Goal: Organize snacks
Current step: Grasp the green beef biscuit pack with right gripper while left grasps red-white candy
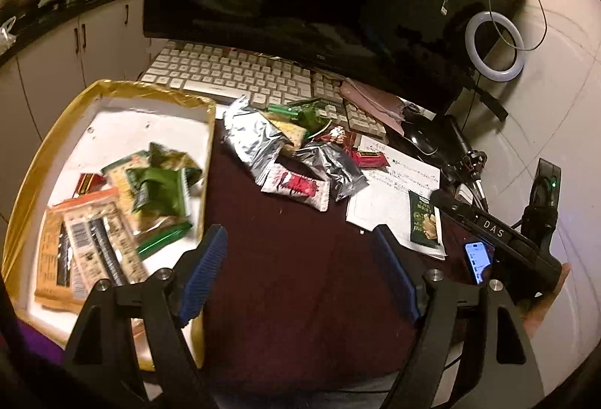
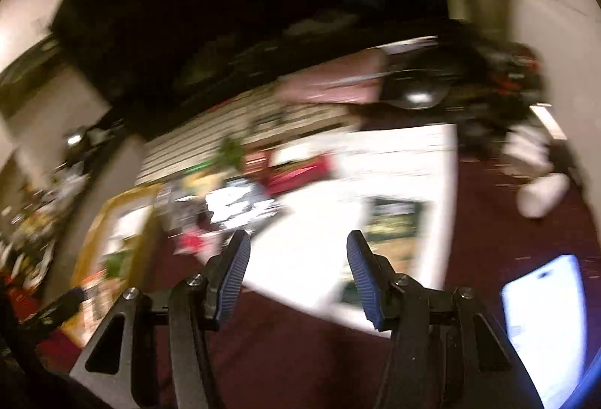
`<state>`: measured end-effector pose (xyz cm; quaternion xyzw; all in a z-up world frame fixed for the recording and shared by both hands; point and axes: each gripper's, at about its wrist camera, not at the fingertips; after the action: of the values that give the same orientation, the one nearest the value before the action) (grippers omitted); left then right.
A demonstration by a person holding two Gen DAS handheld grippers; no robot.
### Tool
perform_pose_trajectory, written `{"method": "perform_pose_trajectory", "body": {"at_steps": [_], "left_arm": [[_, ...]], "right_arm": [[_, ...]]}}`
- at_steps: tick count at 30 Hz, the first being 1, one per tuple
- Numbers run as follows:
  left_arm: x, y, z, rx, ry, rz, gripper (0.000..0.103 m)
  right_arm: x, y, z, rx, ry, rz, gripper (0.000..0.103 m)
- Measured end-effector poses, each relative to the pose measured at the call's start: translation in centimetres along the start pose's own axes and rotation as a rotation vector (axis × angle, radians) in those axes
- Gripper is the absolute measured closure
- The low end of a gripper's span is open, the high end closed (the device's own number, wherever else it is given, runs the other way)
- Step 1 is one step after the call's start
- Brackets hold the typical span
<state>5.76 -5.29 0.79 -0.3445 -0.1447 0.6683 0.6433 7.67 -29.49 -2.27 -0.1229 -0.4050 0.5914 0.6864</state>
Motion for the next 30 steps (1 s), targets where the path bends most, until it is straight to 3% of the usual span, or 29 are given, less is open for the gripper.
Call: {"method": "perform_pose_trajectory", "body": {"at_steps": [7, 11, 15, 19, 22, 24, 27, 30], "left_arm": [[-0.5, 0.1, -1.6, 0.053, -0.016, -0.009, 0.024], [-0.3, -0.6, -2.9, 0.096, -0.028, 0.019, 0.024], [-1.0, -2.1, -5.5, 0.120, -0.054, -0.003, 0.022], [-2.4, -3.3, -9.2, 0.157, -0.203, -0.130, 0.023], [-4.0, -3.7, -10.6, 0.170, -0.300, -0.313, 0.023], [-4.8, -3.9, -11.3, 0.187, -0.290, -0.443, 0.023], [-5.1, -4.1, -12.2, 0.242, -0.231, -0.548, 0.023], [-5.3, -4.2, -13.1, 0.301, -0.166, -0.645, 0.023]], "right_arm": [[-2.9, 0.6, -1.6, 0.014, 0.142, -0.047, 0.052], [-3.3, 0.6, -3.5, 0.064, 0.149, -0.058, 0.052], [-2.0, 0.9, -4.3, 0.058, 0.176, -0.028, 0.052], [-0.3, 1.4, -4.8, 0.061, 0.243, 0.052, 0.057], [-0.2, 1.6, -4.8, 0.060, 0.236, 0.077, 0.064], [-0.5, 1.5, -4.7, 0.058, 0.223, 0.069, 0.068], [-0.9, 1.5, -4.5, 0.056, 0.158, 0.052, 0.077], [-0.7, 1.5, -4.6, 0.062, 0.120, 0.058, 0.079]]}}
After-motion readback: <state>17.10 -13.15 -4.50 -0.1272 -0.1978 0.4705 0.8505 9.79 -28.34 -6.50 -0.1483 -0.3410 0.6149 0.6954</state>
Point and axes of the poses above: each gripper's, at about its wrist camera, not at the fingertips, and z roughly against the way its jaws point, x to its left, y to its underside, and after that the axes turned 1 degree about -y, right-handed
